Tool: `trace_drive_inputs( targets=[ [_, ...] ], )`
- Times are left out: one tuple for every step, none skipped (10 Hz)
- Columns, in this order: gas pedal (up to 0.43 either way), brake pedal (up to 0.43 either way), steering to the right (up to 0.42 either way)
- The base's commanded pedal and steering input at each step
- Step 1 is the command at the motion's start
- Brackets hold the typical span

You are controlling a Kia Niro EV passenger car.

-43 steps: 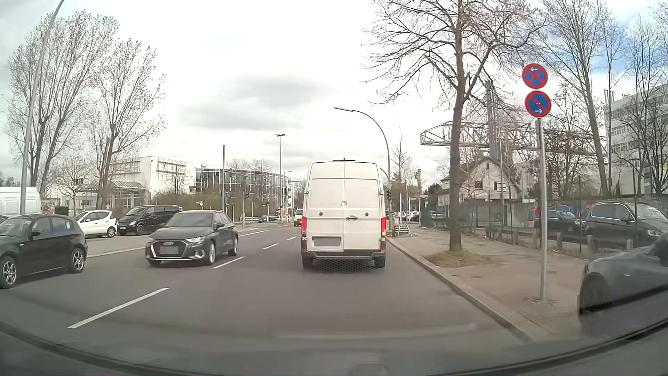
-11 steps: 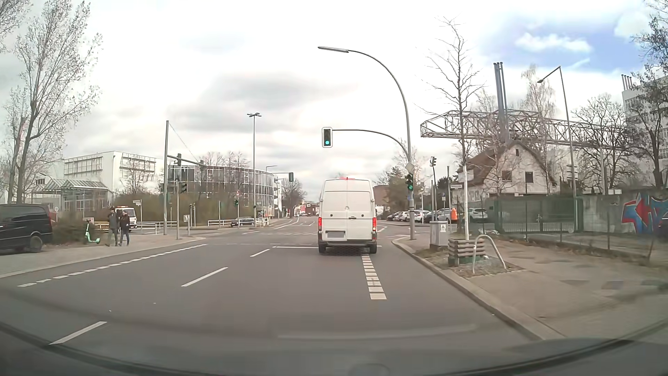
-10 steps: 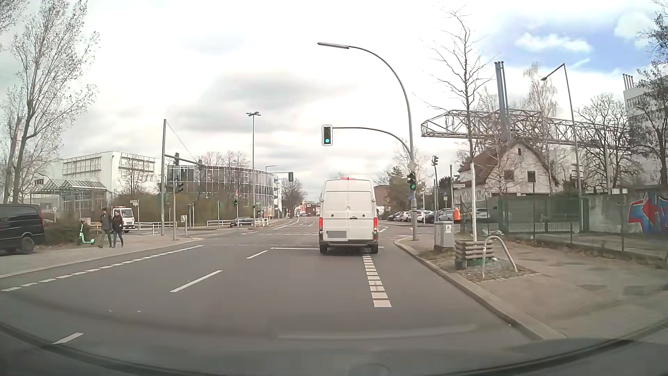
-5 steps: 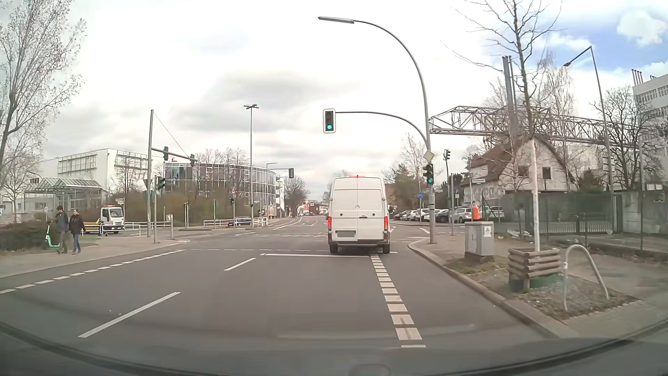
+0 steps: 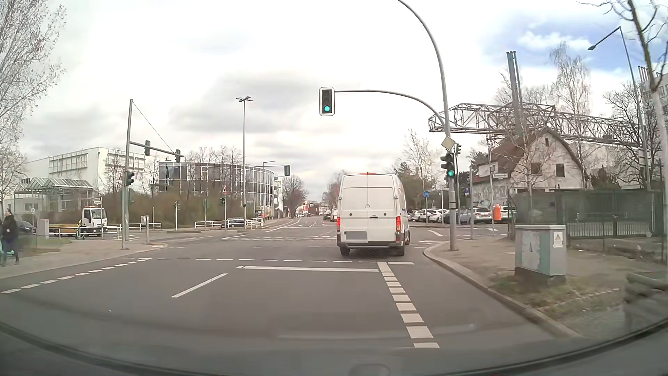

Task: Follow the waypoints while adhering to traffic rules and regulations

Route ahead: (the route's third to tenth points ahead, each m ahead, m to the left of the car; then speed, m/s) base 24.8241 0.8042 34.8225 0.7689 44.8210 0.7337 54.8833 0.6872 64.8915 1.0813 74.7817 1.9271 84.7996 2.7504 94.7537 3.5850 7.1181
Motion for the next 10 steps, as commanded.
trace_drive_inputs(
  targets=[
    [0.118,0.000,0.006],
    [0.087,0.000,0.006],
    [0.079,0.000,0.007],
    [0.047,0.000,0.007],
    [0.047,0.000,0.007],
    [0.047,0.000,0.007],
    [0.047,0.000,0.007],
    [0.047,0.000,0.007],
    [0.047,0.000,0.006],
    [0.047,0.000,0.006]
  ],
)
